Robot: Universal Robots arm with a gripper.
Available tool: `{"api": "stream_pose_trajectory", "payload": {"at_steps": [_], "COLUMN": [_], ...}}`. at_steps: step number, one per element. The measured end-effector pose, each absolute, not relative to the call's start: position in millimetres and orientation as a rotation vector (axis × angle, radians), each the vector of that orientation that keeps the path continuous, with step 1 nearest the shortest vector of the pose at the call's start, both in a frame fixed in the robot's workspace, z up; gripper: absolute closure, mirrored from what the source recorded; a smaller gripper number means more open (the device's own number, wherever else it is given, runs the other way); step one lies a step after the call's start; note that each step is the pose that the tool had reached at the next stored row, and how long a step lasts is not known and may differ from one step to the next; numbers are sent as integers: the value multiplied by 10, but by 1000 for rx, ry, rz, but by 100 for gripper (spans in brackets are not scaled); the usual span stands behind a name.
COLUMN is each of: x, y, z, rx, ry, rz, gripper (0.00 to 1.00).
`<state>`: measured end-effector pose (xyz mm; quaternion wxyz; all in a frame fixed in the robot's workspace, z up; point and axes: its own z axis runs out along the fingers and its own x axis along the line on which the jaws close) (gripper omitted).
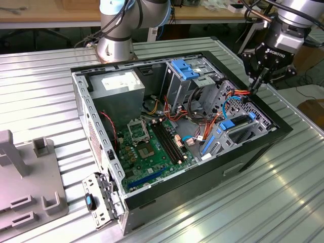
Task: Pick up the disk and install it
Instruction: 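Insert the first disk wire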
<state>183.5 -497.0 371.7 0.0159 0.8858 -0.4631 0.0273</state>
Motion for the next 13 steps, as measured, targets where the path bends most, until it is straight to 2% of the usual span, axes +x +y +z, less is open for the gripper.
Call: {"api": "stream_pose_trajectory", "payload": {"at_steps": [13], "x": [1696], "y": [-4971], "z": [3717], "rx": [2749], "ry": [-1457], "rz": [83], "gripper": [84]}}
